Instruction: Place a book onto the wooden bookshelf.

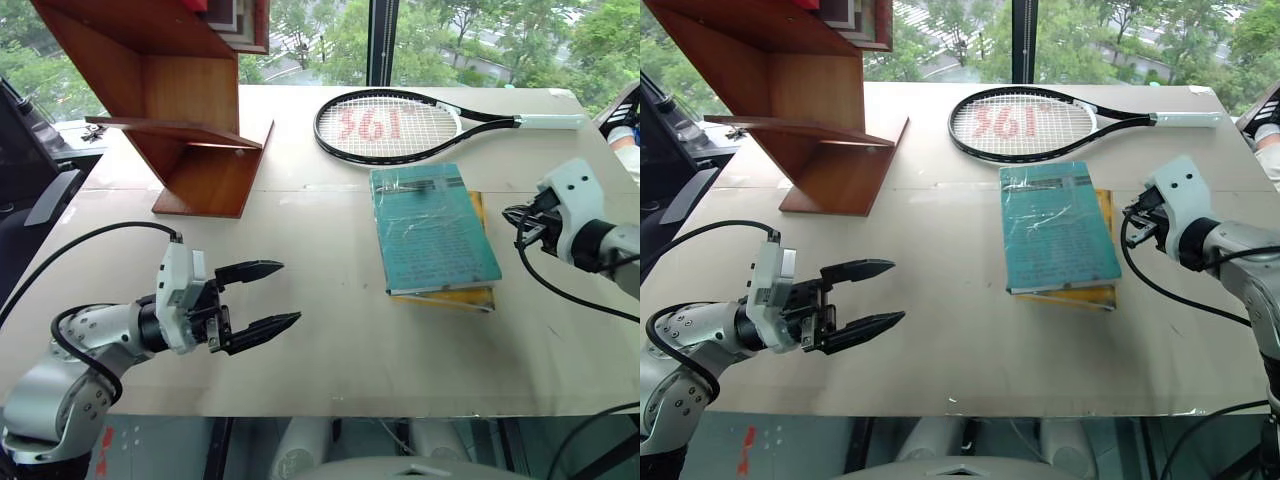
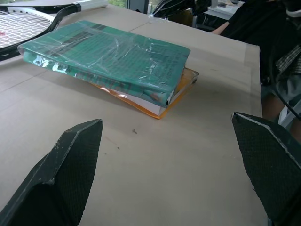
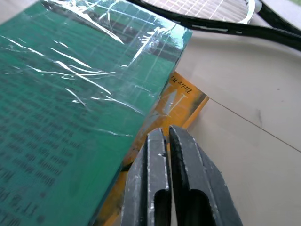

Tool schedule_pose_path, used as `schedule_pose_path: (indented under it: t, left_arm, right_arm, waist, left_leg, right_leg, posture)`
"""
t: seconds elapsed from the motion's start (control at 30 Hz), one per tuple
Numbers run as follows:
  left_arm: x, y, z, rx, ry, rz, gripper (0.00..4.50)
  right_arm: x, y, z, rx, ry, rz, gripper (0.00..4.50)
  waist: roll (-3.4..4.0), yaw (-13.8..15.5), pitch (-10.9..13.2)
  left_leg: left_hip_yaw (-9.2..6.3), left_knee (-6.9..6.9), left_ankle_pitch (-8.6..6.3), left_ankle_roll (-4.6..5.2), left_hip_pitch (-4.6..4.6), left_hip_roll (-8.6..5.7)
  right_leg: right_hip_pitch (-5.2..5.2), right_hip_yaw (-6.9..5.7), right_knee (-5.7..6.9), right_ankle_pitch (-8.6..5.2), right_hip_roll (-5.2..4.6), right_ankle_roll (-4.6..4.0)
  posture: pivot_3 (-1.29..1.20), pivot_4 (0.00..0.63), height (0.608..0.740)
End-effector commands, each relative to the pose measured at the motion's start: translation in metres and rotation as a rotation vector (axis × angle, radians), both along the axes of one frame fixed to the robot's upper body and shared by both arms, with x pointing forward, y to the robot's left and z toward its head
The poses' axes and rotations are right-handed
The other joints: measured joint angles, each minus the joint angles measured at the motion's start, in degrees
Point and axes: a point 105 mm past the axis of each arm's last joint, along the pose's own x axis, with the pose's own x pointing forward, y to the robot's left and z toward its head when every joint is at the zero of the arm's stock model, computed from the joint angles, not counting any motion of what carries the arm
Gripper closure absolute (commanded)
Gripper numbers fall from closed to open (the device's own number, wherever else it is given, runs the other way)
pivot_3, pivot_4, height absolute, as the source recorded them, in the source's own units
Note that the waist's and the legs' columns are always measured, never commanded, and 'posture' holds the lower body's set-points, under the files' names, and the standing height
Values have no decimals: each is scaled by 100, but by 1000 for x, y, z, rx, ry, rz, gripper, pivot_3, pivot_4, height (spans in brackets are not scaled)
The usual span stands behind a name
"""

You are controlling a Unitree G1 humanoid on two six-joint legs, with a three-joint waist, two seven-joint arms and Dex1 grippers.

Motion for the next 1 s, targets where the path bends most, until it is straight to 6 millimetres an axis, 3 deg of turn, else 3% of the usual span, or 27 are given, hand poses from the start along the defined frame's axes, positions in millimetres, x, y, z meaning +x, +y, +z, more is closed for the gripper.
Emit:
schedule_pose_path:
  t: [0.03,0.27,0.5,0.63,0.73,0.87,1.0]
  left_arm:
    - [-8,-3,12,-1,-56,-18,0]
    - [-12,1,12,4,-54,24,0]
    - [-7,12,13,14,-68,78,0]
    - [-6,14,12,16,-67,89,0]
    - [-4,16,10,23,-68,96,0]
    - [6,21,11,-15,-45,144,0]
    - [24,22,6,-88,46,213,0]
  right_arm:
    - [13,-1,-2,-60,17,2,4464]
    - [26,2,-16,-116,49,39,4464]
    - [32,38,-19,-82,48,173,4464]
    - [32,46,-21,-76,47,199,4464]
    - [32,43,-21,-75,41,184,4464]
    - [28,20,-16,-93,-29,131,4464]
    - [-3,10,-1,-9,-199,248,4464]
  waist:
    - [0,-15,0]
    - [1,-24,1]
    - [3,-47,2]
    - [3,-15,1]
    - [3,-19,2]
    - [3,3,1]
    - [5,64,2]
  left_leg:
    - [0,2,0,0,-15,-1]
    - [5,-3,1,-2,-38,-2]
    - [6,-2,1,-1,-34,1]
    - [4,-1,1,-1,-34,0]
    - [4,0,1,-1,-35,-3]
    - [1,-1,1,-2,-35,-2]
    - [-10,2,1,-1,-40,-6]
  right_leg:
    - [-13,1,1,2,1,2]
    - [-41,5,2,3,0,3]
    - [-45,7,14,4,21,2]
    - [-46,6,18,3,21,2]
    - [-46,7,18,4,18,2]
    - [-46,5,19,3,19,2]
    - [-44,-7,18,3,17,3]
  posture:
    - [0,150,740]
    - [0,150,740]
    - [0,150,740]
    - [0,150,740]
    - [0,150,740]
    - [0,150,740]
    - [0,150,740]
